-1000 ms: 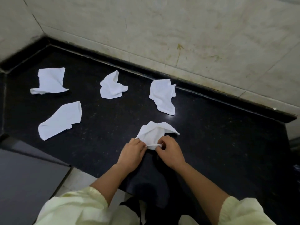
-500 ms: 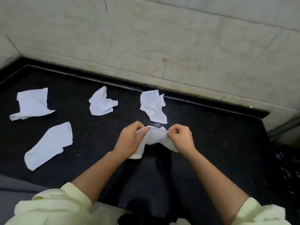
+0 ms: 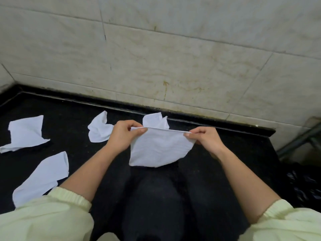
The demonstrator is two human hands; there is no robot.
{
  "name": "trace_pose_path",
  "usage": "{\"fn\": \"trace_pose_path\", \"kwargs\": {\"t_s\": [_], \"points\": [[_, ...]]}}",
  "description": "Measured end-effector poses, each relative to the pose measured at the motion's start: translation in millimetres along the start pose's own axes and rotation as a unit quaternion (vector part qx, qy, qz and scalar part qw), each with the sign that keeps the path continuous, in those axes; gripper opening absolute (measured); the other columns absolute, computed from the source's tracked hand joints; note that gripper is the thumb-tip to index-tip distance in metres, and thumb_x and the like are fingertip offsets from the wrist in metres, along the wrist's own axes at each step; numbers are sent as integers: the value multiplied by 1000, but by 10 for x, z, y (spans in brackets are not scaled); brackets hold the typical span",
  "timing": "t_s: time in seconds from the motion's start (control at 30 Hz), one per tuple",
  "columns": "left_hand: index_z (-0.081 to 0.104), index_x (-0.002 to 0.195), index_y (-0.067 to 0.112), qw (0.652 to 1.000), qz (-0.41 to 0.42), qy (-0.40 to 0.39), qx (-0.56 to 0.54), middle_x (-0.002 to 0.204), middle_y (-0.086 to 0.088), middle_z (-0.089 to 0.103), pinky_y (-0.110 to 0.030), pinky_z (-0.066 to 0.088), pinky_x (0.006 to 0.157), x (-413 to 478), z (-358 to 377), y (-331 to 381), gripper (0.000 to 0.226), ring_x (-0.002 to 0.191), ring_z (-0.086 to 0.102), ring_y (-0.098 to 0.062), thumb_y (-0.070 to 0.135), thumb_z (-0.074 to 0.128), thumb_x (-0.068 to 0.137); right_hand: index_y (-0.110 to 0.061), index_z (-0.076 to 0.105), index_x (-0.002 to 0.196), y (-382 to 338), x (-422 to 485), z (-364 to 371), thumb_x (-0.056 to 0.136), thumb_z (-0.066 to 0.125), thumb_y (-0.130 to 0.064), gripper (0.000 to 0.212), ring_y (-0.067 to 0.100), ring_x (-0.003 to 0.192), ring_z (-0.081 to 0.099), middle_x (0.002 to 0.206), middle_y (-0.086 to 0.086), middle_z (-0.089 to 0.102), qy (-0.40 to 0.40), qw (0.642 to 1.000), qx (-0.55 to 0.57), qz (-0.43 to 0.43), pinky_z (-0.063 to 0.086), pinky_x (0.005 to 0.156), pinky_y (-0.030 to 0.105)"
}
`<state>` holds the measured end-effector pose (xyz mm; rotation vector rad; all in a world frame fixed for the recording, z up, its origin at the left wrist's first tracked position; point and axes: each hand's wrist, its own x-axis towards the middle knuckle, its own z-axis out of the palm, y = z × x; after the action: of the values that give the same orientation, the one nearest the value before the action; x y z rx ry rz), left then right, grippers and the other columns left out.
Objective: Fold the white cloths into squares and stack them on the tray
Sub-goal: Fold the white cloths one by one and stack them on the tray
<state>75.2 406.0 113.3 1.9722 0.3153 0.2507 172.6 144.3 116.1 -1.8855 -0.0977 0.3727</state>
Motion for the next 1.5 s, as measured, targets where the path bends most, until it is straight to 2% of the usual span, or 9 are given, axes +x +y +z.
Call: {"fn": "trace_pose_path", "kwargs": {"t_s": [0.17,0.33,0.73,0.9,1.0,1.13,1.23,1.33,1.5], "points": [[75,87,10,979,-66,-37,-190,91,-10,74,-36,52,89,87,-114,98,23,87,68,-19,25,79,69,-9,69,73,-106,51,-173,75,77,-7,8,18,78,68,78,5,71,-40,989,139,17,54,75,29],[77,80,12,966,-68,-134,-212,87,-10,74,-18,56,74,-30,-154,58,37,84,68,-17,36,89,55,-5,68,79,-34,14,-300,70,72,-9,10,15,77,69,79,6,73,-112,971,209,37,57,74,24],[77,86,4,918,-270,-248,-150,88,-10,74,-24,55,77,-842,272,-884,67,83,70,-17,47,93,37,-5,72,90,1147,-398,-236,71,80,-11,21,25,90,69,96,13,73,-243,928,64,275,56,84,35],[74,103,4,907,-319,-227,-158,103,-15,74,-36,55,92,-853,355,-1011,34,99,70,-26,18,81,73,-2,72,97,1298,-354,-132,76,78,-5,23,22,93,71,99,12,74,-213,933,44,287,56,79,31],[73,103,6,918,-316,-188,-151,99,-11,75,-26,59,77,-758,411,-991,18,92,72,-18,7,70,85,3,70,100,1261,-273,-77,79,76,-4,23,19,88,70,95,11,74,-168,952,22,253,57,72,27],[74,95,4,938,-311,-94,-119,94,-10,75,-20,56,62,-630,554,-1001,11,82,72,-14,9,68,87,2,69,87,1281,-137,40,79,75,-3,11,17,77,68,85,9,71,-93,976,-11,198,58,66,26],[73,89,2,948,-308,-45,-65,94,-13,74,-33,60,71,-559,671,-1096,11,86,71,-22,12,70,86,-10,68,73,1377,-30,124,78,77,-9,11,21,82,66,80,4,68,-45,981,-91,166,58,79,37],[74,87,9,956,-291,-21,16,88,-7,73,-40,59,80,-485,746,-1196,11,86,70,-22,20,73,84,-13,66,74,1413,23,168,80,76,-15,12,15,75,61,76,2,66,-21,976,-158,146,51,70,27],[71,98,12,961,-244,-15,133,87,-1,69,-27,48,72,-397,804,-1209,19,84,64,-15,28,69,86,-10,67,83,1457,79,209,83,74,-18,10,15,74,60,78,5,66,-14,973,-191,131,46,62,22]]}}
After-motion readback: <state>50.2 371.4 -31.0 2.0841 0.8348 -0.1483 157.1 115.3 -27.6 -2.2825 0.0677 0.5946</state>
